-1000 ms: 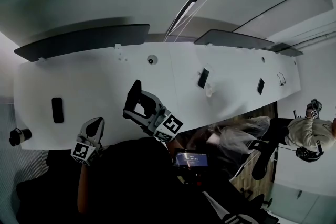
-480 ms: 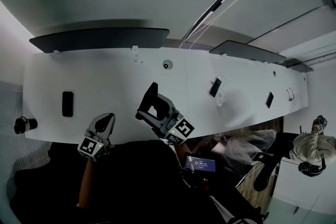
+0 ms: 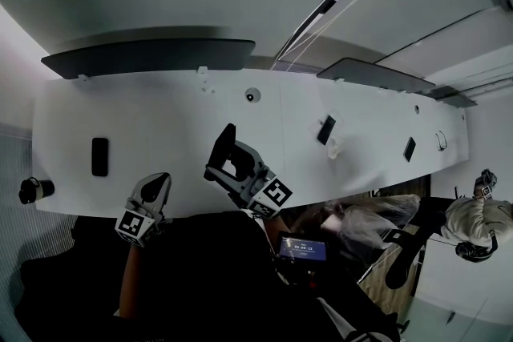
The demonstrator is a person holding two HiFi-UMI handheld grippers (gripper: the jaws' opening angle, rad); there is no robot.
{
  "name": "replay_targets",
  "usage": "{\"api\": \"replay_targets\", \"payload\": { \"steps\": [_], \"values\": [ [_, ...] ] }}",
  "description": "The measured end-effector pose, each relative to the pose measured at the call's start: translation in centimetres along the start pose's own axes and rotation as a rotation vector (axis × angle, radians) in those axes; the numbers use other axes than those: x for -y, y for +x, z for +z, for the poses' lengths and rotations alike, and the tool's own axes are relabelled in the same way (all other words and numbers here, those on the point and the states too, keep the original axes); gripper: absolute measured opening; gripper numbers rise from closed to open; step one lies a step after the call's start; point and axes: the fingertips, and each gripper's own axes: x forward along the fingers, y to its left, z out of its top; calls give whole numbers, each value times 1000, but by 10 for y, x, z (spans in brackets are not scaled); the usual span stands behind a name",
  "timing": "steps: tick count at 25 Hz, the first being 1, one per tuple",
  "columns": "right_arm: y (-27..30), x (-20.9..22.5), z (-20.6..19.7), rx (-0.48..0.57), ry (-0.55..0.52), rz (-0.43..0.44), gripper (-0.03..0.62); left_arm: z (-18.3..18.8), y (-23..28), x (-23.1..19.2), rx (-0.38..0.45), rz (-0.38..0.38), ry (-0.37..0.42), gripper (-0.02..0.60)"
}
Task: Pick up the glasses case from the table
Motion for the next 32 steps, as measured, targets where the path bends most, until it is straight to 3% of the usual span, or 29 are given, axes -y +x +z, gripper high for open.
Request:
{"api": "replay_targets", "payload": {
  "steps": [13, 17, 25, 32],
  "values": [
    [3, -6, -2, -11, 12, 47, 321, -5, -2, 1, -21, 17, 21, 6],
    [3, -5, -2, -14, 22, 50, 321, -2, -2, 4, -43, 30, -10, 6],
    [5, -5, -8, -38, 24, 44, 321, -7, -4, 2, -18, 13, 25, 6],
    [8, -7, -19, -86, -23, 47, 321, -3, -4, 4, -34, 32, 17, 6]
  ]
}}
